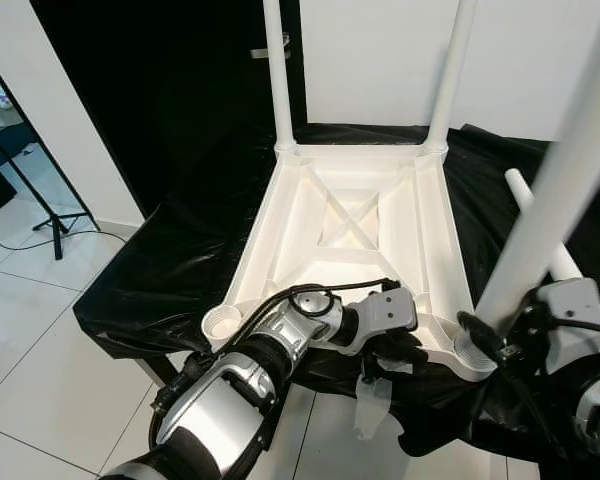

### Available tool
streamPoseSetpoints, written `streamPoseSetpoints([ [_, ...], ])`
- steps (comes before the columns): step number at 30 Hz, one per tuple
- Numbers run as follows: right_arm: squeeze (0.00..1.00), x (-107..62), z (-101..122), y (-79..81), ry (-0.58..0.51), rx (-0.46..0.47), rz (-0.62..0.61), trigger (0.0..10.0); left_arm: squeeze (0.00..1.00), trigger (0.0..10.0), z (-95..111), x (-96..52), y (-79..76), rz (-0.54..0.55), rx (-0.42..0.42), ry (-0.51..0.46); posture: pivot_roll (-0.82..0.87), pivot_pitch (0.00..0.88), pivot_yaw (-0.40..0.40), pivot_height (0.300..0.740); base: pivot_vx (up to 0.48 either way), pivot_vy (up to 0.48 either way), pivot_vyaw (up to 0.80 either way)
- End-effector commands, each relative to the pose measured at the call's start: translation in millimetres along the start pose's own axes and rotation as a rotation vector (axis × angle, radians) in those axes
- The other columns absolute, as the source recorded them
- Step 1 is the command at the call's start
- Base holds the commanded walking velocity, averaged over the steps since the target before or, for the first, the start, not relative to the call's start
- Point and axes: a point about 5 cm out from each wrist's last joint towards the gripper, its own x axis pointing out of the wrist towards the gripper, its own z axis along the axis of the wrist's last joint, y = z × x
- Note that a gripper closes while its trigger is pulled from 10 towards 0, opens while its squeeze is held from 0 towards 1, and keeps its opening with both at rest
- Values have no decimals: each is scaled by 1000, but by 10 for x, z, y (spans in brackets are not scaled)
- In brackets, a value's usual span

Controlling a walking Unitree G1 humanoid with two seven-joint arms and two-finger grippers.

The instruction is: Building children table

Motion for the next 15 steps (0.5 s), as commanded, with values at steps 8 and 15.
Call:
streamPoseSetpoints([
  [8, 0, 59, -363, 193, 225, 312, 116, 10000, 0, 10000, -190, -46, 6, 90, -75, 60, -43, 0, 88, 740, 0, 0, 0],
  [15, 0, 25, -402, 240, 179, 276, 58, 10000, 0, 10000, -195, -42, 8, 95, -79, 60, -36, 0, 83, 740, 0, 0, 0],
])
